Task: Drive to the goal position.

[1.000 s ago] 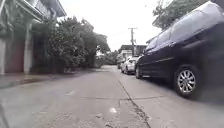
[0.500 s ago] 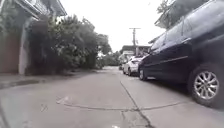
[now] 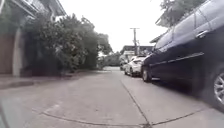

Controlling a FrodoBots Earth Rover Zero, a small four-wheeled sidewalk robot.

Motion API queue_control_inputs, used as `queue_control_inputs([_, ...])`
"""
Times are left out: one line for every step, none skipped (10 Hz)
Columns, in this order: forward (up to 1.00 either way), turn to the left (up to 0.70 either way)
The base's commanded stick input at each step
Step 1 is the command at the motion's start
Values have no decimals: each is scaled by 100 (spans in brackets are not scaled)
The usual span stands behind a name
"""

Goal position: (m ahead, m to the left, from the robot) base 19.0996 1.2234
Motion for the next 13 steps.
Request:
queue_control_inputs([85,0])
queue_control_inputs([85,0])
queue_control_inputs([85,0])
queue_control_inputs([85,0])
queue_control_inputs([85,0])
queue_control_inputs([85,0])
queue_control_inputs([85,0])
queue_control_inputs([85,0])
queue_control_inputs([85,0])
queue_control_inputs([85,0])
queue_control_inputs([85,0])
queue_control_inputs([85,0])
queue_control_inputs([85,0])
